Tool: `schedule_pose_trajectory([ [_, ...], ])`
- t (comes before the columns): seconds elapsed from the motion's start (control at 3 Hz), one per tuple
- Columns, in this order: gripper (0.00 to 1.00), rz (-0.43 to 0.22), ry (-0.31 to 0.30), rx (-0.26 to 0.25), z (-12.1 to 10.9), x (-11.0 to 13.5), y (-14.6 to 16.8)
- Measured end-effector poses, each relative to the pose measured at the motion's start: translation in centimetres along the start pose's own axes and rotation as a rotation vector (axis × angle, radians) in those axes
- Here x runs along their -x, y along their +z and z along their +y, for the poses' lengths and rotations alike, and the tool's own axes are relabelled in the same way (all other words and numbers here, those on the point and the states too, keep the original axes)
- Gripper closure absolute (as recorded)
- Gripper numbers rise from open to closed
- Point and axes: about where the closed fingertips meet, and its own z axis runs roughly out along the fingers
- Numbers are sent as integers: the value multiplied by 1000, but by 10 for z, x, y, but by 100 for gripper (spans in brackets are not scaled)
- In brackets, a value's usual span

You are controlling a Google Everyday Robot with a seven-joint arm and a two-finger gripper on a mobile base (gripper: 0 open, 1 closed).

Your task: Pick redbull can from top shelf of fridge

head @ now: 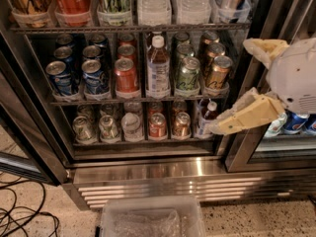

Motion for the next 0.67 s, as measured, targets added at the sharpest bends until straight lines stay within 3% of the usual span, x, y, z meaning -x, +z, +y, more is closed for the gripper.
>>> schedule_pose_trajectory([
  [0.33,0,-3,-2,-9,-2,2,0],
  [0.67,0,-60,76,-65,-5,3,4],
])
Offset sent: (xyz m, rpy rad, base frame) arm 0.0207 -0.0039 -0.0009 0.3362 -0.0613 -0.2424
